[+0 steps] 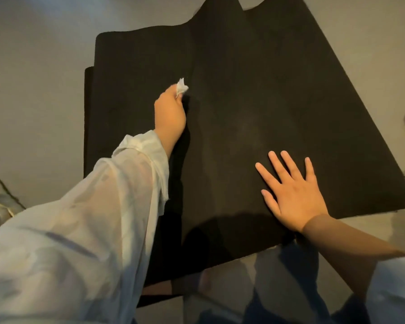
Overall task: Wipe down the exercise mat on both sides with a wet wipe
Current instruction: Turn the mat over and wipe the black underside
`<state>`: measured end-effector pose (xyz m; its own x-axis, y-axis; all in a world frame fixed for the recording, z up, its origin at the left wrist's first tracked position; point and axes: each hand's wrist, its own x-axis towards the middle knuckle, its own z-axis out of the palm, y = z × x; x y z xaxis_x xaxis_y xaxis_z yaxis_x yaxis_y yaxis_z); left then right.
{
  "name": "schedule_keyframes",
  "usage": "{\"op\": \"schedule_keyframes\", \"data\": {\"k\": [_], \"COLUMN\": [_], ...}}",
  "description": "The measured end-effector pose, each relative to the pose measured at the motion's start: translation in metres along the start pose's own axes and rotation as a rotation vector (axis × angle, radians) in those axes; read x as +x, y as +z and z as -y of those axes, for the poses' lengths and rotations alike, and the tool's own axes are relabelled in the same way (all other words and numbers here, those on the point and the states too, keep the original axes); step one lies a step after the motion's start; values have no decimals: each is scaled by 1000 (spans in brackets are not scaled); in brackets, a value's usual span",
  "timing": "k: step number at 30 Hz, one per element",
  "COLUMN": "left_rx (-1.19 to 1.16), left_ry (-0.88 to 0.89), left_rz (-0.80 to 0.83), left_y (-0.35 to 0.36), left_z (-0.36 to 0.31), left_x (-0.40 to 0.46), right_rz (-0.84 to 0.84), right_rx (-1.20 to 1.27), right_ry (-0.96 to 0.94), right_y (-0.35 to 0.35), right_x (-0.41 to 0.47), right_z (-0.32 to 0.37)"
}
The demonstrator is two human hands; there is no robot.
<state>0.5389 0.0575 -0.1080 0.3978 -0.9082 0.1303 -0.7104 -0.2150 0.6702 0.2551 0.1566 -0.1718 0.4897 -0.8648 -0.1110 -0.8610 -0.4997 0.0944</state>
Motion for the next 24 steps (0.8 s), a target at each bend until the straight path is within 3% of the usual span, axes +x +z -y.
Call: {"op": "schedule_keyframes", "data": {"k": [5,10,18,21,24], "left_rx": [284,482,334,170,96], "left_ry": [113,38,195,134,228], "left_rz": [139,328,373,346,436], "left_y": [29,46,46,45,36], "left_z": [2,23,26,16,11], "left_x": [29,43,-8,-46,-84], "right_rz": [-28,-61,-4,8,10], "right_rx": [-4,-5,21,31,33], "right_ry": [0,-25,-17,5,9], "right_y": [4,3,3,6,5], "right_x": [3,4,2,2,2], "right_z": [-2,-3,-5,-4,-4]}}
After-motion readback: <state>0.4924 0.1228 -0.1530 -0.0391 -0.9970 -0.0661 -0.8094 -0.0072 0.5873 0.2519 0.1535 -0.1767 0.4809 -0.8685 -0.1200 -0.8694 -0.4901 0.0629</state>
